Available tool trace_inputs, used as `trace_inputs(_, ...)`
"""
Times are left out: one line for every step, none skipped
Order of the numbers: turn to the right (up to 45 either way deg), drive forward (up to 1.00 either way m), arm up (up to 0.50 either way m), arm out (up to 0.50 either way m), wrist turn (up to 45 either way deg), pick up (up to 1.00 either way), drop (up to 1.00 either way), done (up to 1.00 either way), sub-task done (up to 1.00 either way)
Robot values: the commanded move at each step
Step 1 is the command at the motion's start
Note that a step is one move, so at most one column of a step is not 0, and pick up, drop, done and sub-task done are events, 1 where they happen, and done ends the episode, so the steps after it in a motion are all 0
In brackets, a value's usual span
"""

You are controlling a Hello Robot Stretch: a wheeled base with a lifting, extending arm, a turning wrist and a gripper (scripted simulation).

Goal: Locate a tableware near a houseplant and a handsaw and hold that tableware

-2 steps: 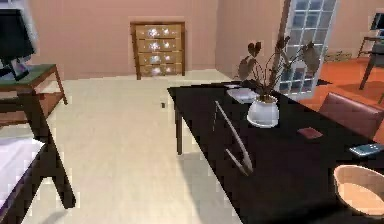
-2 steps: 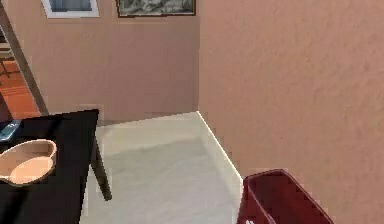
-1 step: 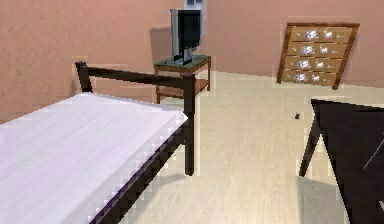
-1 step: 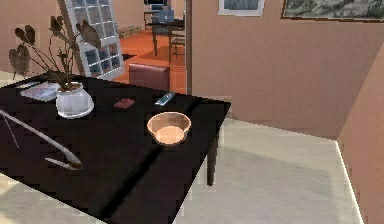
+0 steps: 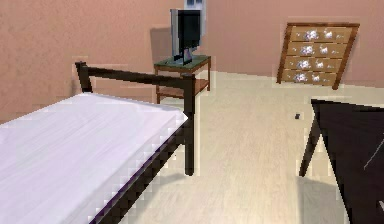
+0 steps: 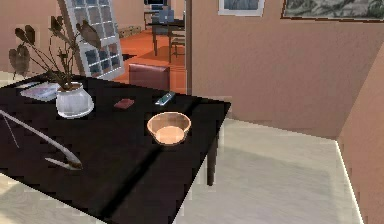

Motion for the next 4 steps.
trace_inputs(0.0,0.0,0.38,0.0,0.0,0.0,0.0,0.0,0.0)
trace_inputs(0.0,0.0,0.0,0.48,0.0,0.0,0.0,0.0,0.0)
trace_inputs(0.0,0.0,0.0,0.0,45.0,0.0,0.0,0.0,0.0)
trace_inputs(0.0,0.0,0.0,0.0,45.0,0.0,0.0,0.0,0.0)
